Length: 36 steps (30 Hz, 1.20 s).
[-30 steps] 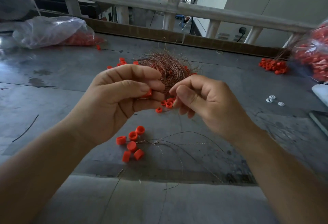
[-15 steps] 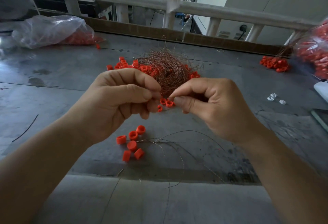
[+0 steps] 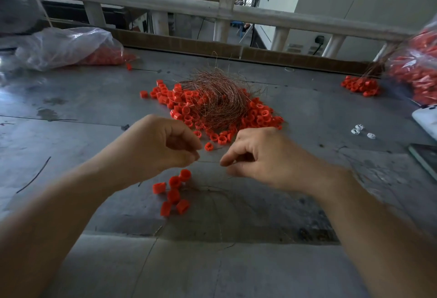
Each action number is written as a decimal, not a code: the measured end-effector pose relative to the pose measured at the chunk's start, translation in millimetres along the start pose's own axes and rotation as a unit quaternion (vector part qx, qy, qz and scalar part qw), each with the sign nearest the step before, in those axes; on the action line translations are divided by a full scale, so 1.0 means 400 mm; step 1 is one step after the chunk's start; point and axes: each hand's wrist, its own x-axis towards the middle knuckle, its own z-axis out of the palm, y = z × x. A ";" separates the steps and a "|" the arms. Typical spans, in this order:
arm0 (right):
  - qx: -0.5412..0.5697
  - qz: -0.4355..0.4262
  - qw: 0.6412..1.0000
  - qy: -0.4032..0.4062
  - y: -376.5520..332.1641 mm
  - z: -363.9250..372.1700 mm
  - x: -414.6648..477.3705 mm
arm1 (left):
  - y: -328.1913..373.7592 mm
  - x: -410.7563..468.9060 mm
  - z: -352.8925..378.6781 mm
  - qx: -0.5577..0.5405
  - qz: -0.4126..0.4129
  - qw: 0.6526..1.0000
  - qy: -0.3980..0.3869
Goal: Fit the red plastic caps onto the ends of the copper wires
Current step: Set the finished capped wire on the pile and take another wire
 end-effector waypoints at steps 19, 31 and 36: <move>-0.007 0.017 0.999 -0.030 0.005 -0.006 -0.008 | -0.065 0.063 -0.006 0.219 -0.052 0.961 0.163; -0.028 0.007 0.999 -0.038 -0.003 -0.002 -0.011 | -0.124 0.168 -0.048 0.252 -0.067 0.956 0.137; -0.036 0.004 0.999 -0.034 -0.002 -0.001 -0.009 | -0.120 0.246 -0.084 0.287 -0.058 0.949 0.116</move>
